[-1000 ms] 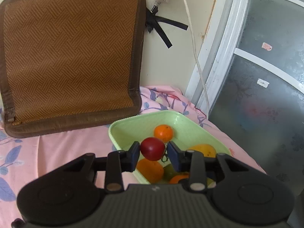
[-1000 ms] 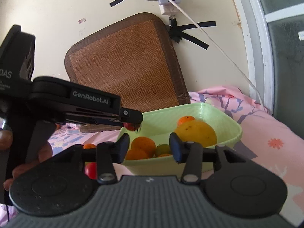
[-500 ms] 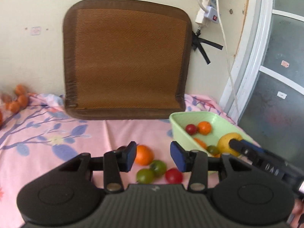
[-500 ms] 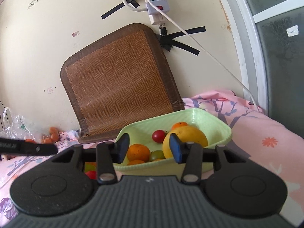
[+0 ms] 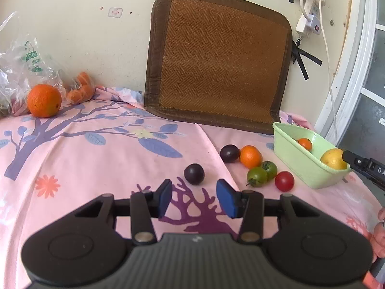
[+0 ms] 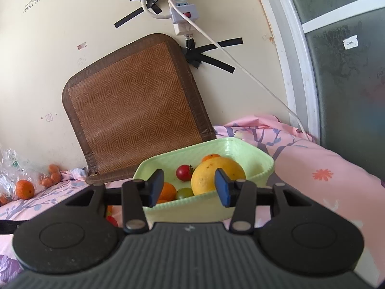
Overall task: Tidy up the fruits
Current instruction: 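Grasp a dark purple tomato with the left tool while the right tool grasps a green tomato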
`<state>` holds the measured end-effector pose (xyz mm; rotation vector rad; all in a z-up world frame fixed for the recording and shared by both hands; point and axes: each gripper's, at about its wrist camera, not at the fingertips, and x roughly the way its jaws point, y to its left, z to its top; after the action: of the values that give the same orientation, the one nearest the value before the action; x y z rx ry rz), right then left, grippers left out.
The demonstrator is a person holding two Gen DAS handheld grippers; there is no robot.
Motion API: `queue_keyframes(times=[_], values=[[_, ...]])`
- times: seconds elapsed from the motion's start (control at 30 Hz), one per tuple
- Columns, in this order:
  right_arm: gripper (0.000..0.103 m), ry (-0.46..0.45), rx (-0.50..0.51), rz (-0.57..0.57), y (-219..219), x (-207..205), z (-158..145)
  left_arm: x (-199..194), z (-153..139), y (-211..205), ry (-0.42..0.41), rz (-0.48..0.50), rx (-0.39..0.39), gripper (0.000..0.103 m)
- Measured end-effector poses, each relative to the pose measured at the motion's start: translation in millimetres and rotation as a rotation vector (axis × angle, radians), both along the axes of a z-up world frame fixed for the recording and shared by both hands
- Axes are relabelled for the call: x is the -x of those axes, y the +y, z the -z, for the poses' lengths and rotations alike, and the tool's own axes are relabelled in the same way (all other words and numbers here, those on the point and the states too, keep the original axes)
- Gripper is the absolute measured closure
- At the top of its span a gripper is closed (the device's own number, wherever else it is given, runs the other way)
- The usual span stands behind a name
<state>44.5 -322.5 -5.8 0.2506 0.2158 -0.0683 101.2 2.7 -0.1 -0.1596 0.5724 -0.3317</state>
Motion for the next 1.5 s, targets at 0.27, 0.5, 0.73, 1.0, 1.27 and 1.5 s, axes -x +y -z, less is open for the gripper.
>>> queue_keyframes(times=[0.27, 0.5, 0.73, 1.0, 1.27, 1.5], values=[[0.054, 0.006, 0.007, 0.011, 6.4, 10.4, 2.4, 1.9, 0.9, 3.2, -0.003, 0.012, 0.036, 0.061], [0.054, 0.011, 0.048, -0.024, 18.4, 14.2, 2.0, 3.0, 1.0, 3.8, -0.008, 0.016, 0.041, 0.061], [0.062, 0.015, 0.134, -0.136, 43.7, 15.7, 0.3, 1.9, 1.4, 1.6, 0.0, 0.022, 0.031, 0.061], [0.074, 0.104, 0.319, -0.349, 89.0, -8.1, 1.0, -9.1, 2.0, -5.0, 0.04, 0.039, 0.006, 0.061], [0.074, 0.141, 0.443, -0.474, 123.0, -31.1, 2.1, -42.0, 2.1, -13.1, 0.058, 0.028, -0.058, 0.055], [0.072, 0.237, 0.523, -0.493, 141.5, -60.4, 12.6, -50.5, 7.5, -23.9, 0.072, 0.064, -0.102, 0.073]])
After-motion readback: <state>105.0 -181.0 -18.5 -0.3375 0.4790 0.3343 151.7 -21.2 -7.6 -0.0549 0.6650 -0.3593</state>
